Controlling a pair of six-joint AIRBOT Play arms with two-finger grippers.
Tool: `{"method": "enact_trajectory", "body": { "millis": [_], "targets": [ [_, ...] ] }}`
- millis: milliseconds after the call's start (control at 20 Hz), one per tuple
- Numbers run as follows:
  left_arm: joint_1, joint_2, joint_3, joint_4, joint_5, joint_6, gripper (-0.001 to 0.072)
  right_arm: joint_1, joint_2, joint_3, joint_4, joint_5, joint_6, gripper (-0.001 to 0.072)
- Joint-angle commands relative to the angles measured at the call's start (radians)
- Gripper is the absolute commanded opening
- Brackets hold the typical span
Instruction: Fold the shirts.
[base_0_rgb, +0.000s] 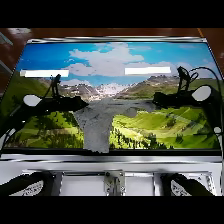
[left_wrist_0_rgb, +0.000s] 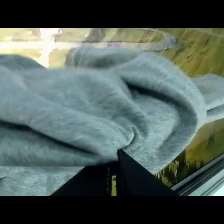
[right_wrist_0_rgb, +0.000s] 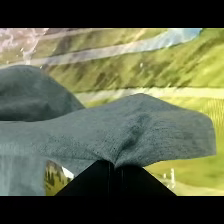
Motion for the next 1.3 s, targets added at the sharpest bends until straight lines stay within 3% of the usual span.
{"method": "enact_trajectory", "body": {
  "millis": [0,50,100,300,350,450,500,550,600,700,900,1250],
  "targets": [
    [0.029,-0.153,0.024,-0.15,-0.044,0.06,0.0242,0.001,-0.097,-0.019,0.141,-0.158,-0.041,0.0061],
    [0.07,-0.155,0.04,-0.148,-0.114,0.059,0.0404,0.001,-0.098,-0.019,0.141,-0.158,-0.048,0.0061],
    [0.126,-0.151,0.061,-0.143,-0.203,0.058,0.0439,0.001,-0.095,-0.019,0.141,-0.15,-0.056,0.0061],
    [0.436,-0.098,0.142,-0.099,-0.56,-0.058,0.043,0.001,-0.093,-0.018,0.137,-0.066,-0.097,0.0062],
    [0.497,-0.064,0.139,-0.037,-0.616,-0.085,0.0366,0.001,-0.093,-0.018,0.136,-0.047,-0.103,0.0061],
    [0.542,0.02,0.106,0.22,-0.693,-0.158,0.0374,0.001,-0.093,-0.018,0.126,-0.023,-0.113,0.0062],
    [0.535,0.066,0.062,0.35,-0.718,-0.187,0.0466,0.001,-0.093,-0.019,0.118,-0.015,-0.113,0.0062],
    [0.525,0.103,0.007,0.402,-0.724,-0.205,0.0617,0.001,-0.093,-0.018,0.111,-0.011,-0.113,0.0061],
    [0.509,0.142,-0.073,0.401,-0.72,-0.204,0.0711,0.001,-0.093,-0.019,0.111,-0.01,-0.113,0.0062],
    [0.454,0.188,-0.235,0.352,-0.668,-0.203,0.0711,0.001,-0.093,-0.019,0.112,-0.011,-0.112,0.0062],
    [0.259,0.179,-0.473,0.206,-0.428,-0.2,0.071,0.001,-0.093,-0.019,0.112,-0.011,-0.112,0.0062],
    [0.016,0.056,-0.507,0.0,-0.148,-0.177,0.071,0.001,-0.093,-0.018,0.111,-0.012,-0.113,0.0062]
  ]
}}
